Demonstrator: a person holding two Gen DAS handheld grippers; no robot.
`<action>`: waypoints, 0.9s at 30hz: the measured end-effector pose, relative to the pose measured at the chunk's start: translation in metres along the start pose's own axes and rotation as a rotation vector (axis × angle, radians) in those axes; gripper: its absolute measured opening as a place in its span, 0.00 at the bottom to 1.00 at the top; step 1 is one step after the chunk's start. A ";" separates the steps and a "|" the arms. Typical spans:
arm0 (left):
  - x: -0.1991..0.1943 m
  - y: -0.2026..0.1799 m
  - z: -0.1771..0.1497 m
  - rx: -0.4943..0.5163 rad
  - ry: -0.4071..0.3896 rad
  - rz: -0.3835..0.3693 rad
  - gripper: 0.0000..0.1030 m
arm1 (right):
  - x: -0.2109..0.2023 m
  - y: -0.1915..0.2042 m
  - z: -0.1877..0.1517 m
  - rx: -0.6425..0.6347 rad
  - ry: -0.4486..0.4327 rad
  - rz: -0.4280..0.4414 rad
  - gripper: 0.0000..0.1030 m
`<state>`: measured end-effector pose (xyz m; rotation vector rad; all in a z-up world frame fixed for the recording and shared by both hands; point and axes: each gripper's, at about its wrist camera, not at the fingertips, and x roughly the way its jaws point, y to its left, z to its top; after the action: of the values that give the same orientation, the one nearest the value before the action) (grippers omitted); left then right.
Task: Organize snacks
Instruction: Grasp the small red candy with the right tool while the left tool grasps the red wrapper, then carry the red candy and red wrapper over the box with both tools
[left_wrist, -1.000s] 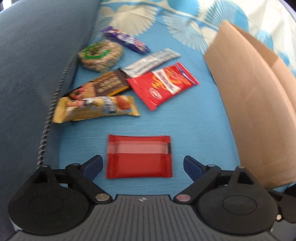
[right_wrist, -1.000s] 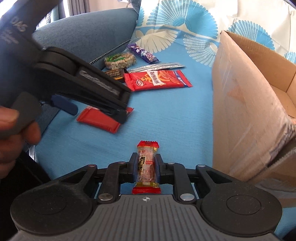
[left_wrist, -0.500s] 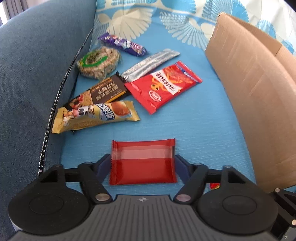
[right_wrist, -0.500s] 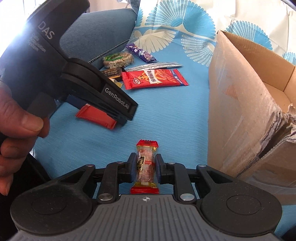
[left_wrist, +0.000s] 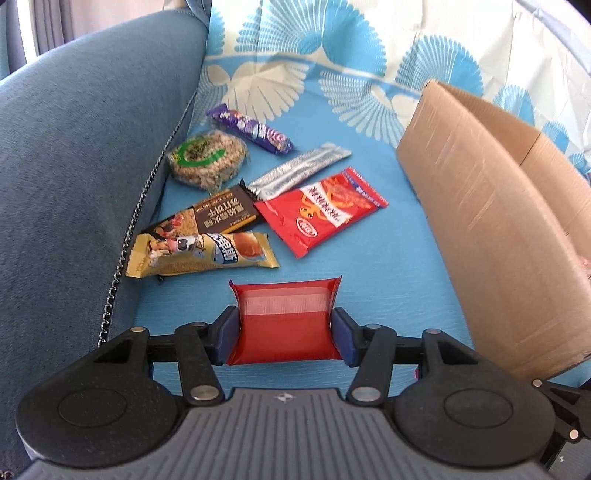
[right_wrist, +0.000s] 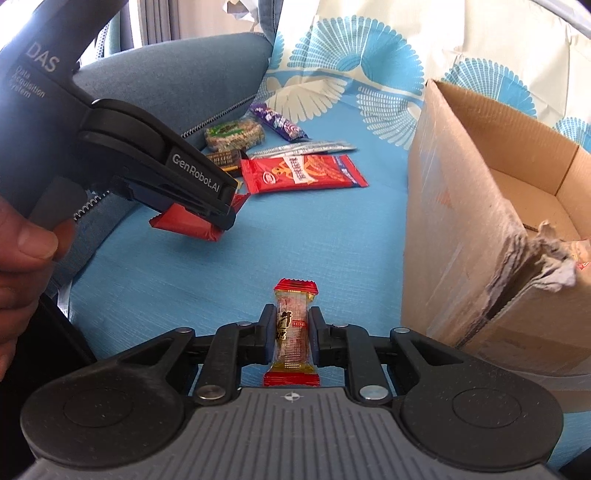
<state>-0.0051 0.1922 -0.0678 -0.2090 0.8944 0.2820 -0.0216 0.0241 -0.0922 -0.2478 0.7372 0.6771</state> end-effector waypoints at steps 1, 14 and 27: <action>-0.003 0.001 0.000 -0.004 -0.010 -0.003 0.58 | -0.002 0.000 0.000 -0.004 -0.006 0.000 0.18; -0.033 0.009 -0.007 -0.046 -0.124 -0.050 0.58 | -0.024 0.000 -0.002 -0.028 -0.076 -0.006 0.18; -0.048 0.017 -0.010 -0.085 -0.187 -0.105 0.58 | -0.060 -0.003 -0.008 -0.058 -0.158 0.009 0.18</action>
<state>-0.0462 0.1976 -0.0371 -0.3026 0.6843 0.2383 -0.0560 -0.0103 -0.0565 -0.2417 0.5685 0.7184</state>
